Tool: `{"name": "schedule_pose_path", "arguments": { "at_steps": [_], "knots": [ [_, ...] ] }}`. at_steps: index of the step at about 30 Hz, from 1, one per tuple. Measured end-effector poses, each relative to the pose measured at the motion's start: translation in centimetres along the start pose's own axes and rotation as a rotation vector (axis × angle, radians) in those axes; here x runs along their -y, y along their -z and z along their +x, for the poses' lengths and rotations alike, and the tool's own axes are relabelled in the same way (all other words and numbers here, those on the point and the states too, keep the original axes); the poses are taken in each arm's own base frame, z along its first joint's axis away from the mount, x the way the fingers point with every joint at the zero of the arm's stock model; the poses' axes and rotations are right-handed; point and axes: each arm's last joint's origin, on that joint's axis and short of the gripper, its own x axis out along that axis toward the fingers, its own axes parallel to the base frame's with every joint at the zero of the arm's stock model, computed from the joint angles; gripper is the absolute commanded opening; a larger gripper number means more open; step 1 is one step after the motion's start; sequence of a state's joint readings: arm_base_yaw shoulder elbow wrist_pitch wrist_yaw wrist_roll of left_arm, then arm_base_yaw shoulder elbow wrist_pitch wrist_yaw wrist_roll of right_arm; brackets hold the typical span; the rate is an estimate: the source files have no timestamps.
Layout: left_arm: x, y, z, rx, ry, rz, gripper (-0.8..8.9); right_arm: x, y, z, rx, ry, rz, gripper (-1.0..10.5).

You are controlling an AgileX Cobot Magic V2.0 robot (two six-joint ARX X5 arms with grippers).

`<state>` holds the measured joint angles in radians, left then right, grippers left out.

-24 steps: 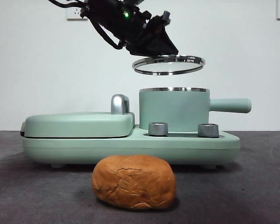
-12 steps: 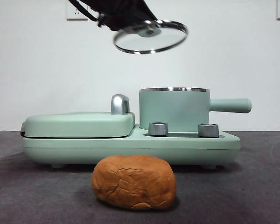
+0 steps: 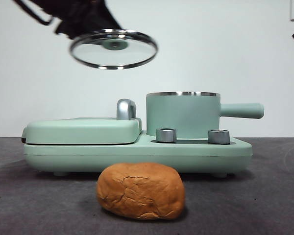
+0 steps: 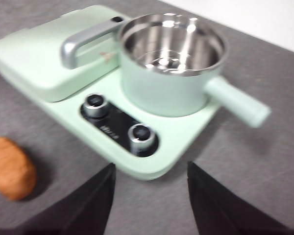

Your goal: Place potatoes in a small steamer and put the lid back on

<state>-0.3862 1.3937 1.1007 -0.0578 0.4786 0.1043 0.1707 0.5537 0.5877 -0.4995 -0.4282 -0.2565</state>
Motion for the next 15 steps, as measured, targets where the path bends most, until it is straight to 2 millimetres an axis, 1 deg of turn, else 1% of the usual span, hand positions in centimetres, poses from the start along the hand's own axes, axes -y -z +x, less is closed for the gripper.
{"name": "schedule_pose_path", "arguments": {
  "at_steps": [5, 8, 11, 15],
  "knots": [
    [0.6, 1.7, -3.2, 0.009, -0.040, -0.029, 0.16, -0.8, 0.2, 1.5, -0.064, -0.121, -0.015, 2.8],
    [0.8, 2.2, -4.5, 0.012, -0.058, -0.057, 0.16, -1.6, 0.2, 2.7, -0.104, -0.199, -0.036, 2.8],
    [0.9, 2.2, -5.1, 0.008, -0.077, -0.070, 0.16, -2.6, 0.2, 3.8, -0.130, -0.282, -0.068, 2.8],
    [0.9, 2.1, -5.1, 0.011, -0.079, -0.073, 0.16, -4.2, 0.1, 5.5, -0.157, -0.376, -0.124, 3.2]
  ]
}}
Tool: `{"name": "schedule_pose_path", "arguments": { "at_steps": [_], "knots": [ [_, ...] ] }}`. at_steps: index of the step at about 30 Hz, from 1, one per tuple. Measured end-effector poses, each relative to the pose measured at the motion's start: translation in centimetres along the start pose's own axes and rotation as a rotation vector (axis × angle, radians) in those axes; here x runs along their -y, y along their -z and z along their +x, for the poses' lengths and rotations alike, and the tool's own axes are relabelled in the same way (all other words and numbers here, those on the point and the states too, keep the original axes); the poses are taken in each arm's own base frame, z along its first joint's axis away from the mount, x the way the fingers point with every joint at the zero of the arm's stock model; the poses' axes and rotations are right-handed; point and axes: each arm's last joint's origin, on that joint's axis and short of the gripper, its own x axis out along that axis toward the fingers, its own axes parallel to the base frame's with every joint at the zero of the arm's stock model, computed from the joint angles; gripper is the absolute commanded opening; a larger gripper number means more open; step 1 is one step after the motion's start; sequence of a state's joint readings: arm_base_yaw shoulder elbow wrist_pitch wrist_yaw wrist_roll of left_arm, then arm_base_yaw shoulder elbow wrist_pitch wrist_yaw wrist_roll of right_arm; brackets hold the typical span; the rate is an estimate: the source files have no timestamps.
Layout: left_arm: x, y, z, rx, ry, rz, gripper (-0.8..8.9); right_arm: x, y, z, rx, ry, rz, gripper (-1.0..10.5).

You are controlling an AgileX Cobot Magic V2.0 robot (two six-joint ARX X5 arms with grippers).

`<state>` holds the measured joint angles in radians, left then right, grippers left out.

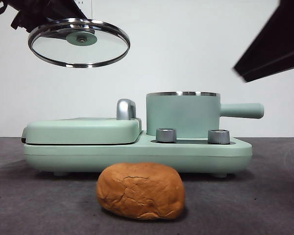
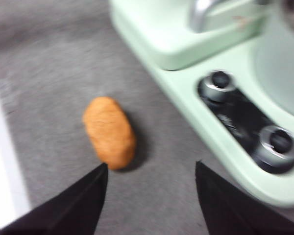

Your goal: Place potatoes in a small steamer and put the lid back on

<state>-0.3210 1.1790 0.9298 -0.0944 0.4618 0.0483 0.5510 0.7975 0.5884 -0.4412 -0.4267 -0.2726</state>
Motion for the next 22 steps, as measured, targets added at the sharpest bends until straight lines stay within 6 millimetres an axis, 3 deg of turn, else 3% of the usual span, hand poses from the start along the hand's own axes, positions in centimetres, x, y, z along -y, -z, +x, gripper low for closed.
{"name": "schedule_pose_path", "arguments": {
  "at_steps": [11, 22],
  "knots": [
    [0.0, 0.0, 0.0, 0.000, 0.000, -0.009, 0.16, -2.1, -0.4, 6.2, -0.096, -0.108, -0.109, 3.3],
    [0.0, 0.0, 0.0, 0.000, 0.000, -0.012, 0.15, -2.0, 1.0, 10.7, -0.194, -0.137, -0.085, 3.9]
  ]
}}
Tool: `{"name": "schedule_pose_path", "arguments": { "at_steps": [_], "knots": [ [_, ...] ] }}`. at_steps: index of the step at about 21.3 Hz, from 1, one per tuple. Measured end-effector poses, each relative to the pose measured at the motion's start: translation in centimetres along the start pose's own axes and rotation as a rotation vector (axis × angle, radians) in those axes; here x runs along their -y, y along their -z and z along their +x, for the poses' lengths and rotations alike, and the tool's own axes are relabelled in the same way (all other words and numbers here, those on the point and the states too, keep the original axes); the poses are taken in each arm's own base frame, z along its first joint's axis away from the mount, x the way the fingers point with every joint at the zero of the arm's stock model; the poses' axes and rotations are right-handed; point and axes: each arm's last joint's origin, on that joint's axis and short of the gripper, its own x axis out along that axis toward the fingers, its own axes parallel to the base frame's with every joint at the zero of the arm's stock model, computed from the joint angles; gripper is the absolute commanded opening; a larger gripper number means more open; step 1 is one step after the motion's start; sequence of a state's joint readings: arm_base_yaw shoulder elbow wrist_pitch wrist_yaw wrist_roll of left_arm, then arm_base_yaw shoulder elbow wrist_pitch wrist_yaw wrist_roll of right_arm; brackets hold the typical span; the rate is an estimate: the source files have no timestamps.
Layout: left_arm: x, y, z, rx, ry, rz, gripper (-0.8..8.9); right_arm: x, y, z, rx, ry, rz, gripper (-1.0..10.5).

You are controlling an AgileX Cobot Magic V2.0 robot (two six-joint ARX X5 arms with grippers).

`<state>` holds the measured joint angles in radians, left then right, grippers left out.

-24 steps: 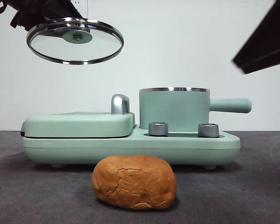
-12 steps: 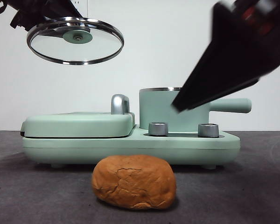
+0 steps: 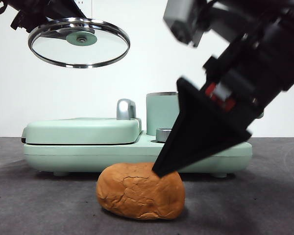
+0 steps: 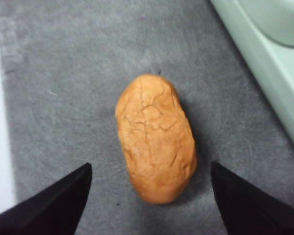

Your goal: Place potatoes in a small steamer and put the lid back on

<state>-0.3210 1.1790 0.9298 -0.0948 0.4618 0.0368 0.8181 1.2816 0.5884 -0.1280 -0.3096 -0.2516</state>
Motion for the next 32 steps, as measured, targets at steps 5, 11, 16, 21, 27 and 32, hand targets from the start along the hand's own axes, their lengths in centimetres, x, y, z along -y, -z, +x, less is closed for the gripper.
{"name": "schedule_pose_path", "arguments": {
  "at_steps": [5, 11, 16, 21, 27, 32],
  "knots": [
    [0.0, 0.0, 0.0, 0.000, 0.000, 0.001, 0.15, 0.4, 0.2, 1.4, -0.036, -0.009, 0.018, 3.9],
    [0.0, 0.0, 0.0, 0.001, 0.000, 0.001, 0.15, 1.2, -1.0, 2.8, -0.059, -0.016, 0.056, 3.9],
    [0.0, 0.0, 0.0, 0.000, 0.000, 0.000, 0.15, 1.6, -1.6, 4.0, -0.128, -0.035, 0.091, 3.9],
    [0.0, 0.0, 0.0, 0.001, 0.000, 0.001, 0.15, 0.9, -1.5, 4.5, -0.166, -0.061, 0.089, 2.3],
    [0.0, 0.0, 0.0, 0.000, 0.000, 0.000, 0.15, 0.5, -2.3, 3.9, -0.259, -0.080, 0.158, 2.1],
    [0.0, 0.0, 0.0, 0.000, 0.000, 0.000, 0.15, 0.1, -5.2, 0.4, -0.303, -0.070, 0.266, 2.1]
  ]
}}
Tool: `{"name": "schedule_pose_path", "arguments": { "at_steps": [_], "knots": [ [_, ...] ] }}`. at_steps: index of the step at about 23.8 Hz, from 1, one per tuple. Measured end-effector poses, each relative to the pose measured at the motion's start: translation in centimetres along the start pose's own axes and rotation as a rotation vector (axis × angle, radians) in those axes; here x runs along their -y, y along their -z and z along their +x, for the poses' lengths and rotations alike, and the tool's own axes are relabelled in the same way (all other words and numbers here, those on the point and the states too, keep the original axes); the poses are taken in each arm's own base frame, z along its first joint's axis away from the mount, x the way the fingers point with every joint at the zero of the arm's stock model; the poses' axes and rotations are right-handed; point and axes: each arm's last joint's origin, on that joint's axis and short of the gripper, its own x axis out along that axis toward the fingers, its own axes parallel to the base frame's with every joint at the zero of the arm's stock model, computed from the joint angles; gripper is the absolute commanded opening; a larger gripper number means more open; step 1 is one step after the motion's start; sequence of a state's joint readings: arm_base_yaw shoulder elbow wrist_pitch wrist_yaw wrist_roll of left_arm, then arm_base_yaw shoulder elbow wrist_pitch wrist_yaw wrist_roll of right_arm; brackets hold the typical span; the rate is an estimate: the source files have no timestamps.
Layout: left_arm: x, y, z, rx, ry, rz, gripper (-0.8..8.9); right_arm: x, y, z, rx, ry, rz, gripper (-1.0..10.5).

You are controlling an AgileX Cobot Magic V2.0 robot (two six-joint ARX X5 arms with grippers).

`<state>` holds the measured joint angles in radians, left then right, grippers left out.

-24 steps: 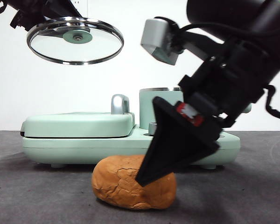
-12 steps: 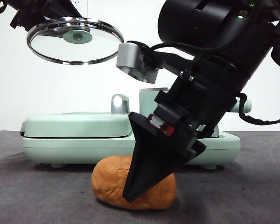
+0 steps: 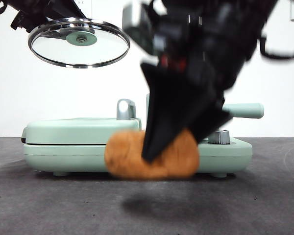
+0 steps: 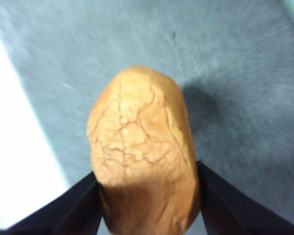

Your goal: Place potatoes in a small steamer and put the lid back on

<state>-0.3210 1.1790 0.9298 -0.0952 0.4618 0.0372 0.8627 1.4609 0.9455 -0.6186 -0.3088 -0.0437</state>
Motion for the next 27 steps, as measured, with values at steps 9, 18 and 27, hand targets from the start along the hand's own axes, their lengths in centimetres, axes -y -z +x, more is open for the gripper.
{"name": "schedule_pose_path", "arguments": {
  "at_steps": [9, 18, 27],
  "knots": [
    [0.0, 0.0, 0.0, 0.000, 0.000, 0.000, 0.15, -0.8, -3.3, -10.1, 0.091, 0.189, 0.062, 2.1],
    [0.0, 0.0, 0.0, 0.000, 0.000, 0.000, 0.15, 1.5, -5.0, -14.5, 0.229, 0.297, 0.144, 2.1],
    [0.0, 0.0, 0.0, 0.000, 0.000, -0.001, 0.15, 6.2, -7.9, -14.7, 0.270, 0.369, 0.199, 2.1]
  ]
}}
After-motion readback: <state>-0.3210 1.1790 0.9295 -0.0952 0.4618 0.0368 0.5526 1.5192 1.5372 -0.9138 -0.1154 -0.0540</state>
